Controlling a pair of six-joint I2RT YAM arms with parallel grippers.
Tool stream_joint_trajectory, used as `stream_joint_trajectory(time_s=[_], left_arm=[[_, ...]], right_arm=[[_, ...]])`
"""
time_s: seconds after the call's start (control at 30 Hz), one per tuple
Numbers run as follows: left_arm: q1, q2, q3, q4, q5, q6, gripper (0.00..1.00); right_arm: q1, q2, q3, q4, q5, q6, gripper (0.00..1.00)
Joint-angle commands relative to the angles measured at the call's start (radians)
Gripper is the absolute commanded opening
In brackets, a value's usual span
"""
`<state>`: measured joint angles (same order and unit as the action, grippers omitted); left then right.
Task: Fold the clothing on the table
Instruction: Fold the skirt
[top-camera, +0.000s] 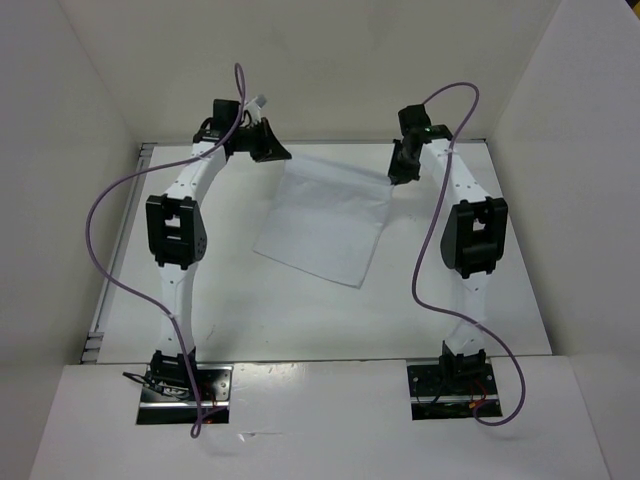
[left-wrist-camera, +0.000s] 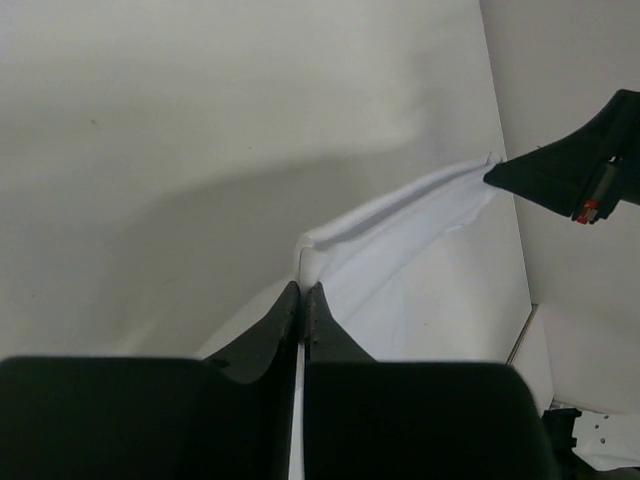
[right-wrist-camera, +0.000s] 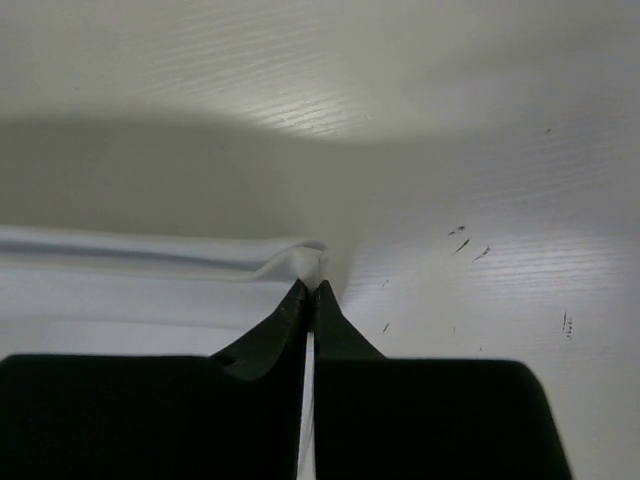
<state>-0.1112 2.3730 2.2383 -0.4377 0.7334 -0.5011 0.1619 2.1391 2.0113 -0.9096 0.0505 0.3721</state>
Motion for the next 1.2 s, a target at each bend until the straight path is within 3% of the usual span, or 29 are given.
stream_joint_trajectory(time_s=[0.0, 0.2, 0.63, 0.8, 1.17], left_arm=[[0.005, -0.002, -0.036, 0.008, -0.005, 0.018, 0.00], [0.014, -0.032, -0.094, 0.008, -0.005, 0.036, 0.00], [0.045, -0.149, -0.296, 0.039, -0.034, 0.064, 0.00], [0.054, -0.251, -0.457, 0.086, -0.043, 0.053, 0.00], [0.054, -0.334, -0.612, -0.009, -0.085, 0.102, 0.00]], right_arm=[[-0.015, 0.019, 0.059, -0.023, -0.006, -0.032, 0.02], [0.017, -0.071, -0.049, 0.011, -0.092, -0.050, 0.02], [0.169, -0.326, -0.390, -0.011, -0.104, -0.050, 0.01], [0.215, -0.361, -0.456, -0.020, -0.104, -0.050, 0.01], [0.271, -0.370, -0.545, -0.057, -0.136, -0.050, 0.01]])
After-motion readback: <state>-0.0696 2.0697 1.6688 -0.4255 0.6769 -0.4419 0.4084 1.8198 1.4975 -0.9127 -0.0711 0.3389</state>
